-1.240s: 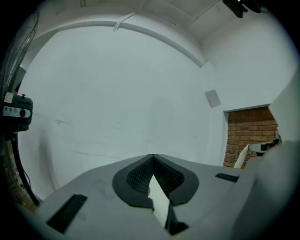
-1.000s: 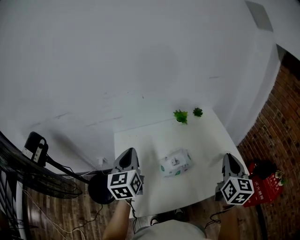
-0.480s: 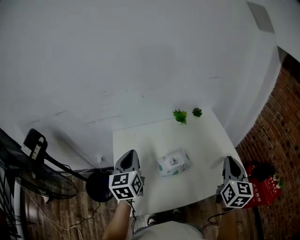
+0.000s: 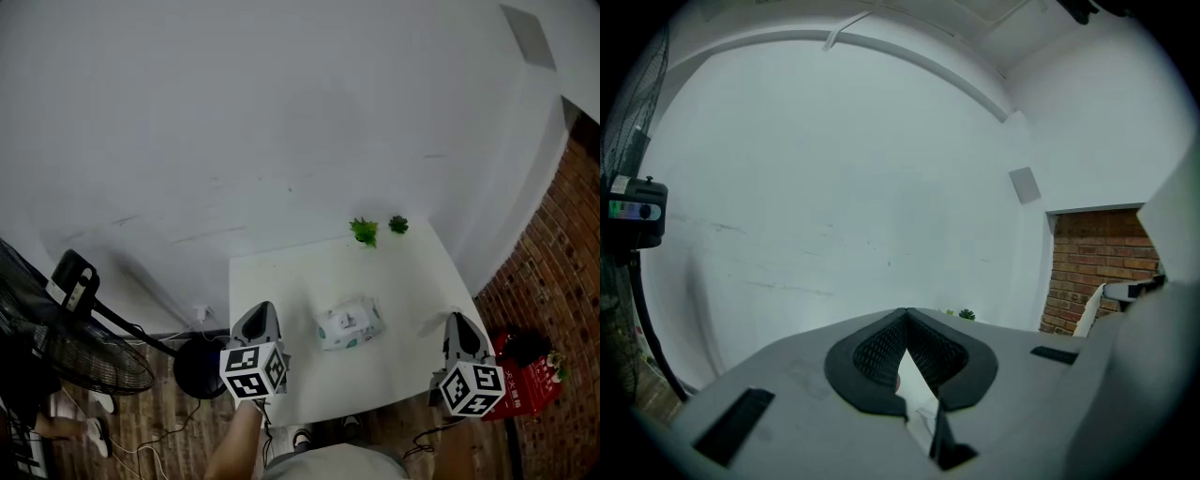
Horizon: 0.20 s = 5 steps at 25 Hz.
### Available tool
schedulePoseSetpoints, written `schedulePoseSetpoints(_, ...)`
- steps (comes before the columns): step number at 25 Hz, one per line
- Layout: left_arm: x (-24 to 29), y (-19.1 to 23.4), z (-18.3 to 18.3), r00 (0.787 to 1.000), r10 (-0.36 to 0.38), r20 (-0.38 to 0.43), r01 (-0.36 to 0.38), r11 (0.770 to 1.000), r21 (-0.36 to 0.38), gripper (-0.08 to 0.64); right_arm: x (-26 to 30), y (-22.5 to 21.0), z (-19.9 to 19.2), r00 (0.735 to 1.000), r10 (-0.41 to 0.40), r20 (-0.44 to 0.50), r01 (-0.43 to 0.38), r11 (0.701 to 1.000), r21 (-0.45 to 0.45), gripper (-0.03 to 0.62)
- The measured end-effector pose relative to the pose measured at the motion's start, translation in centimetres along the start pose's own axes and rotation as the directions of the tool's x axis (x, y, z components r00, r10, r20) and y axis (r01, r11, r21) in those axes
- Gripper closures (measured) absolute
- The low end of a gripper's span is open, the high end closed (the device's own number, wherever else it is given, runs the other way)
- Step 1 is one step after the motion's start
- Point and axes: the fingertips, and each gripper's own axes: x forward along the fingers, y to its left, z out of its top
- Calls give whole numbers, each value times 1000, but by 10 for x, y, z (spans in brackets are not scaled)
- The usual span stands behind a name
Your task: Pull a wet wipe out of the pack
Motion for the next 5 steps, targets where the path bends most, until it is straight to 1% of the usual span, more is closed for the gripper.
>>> schedulePoseSetpoints(5, -4, 2, -3, 1000, 10, -11, -10, 1000, 0, 558, -1, 0, 0, 1000, 4, 3, -4, 1000, 5, 586)
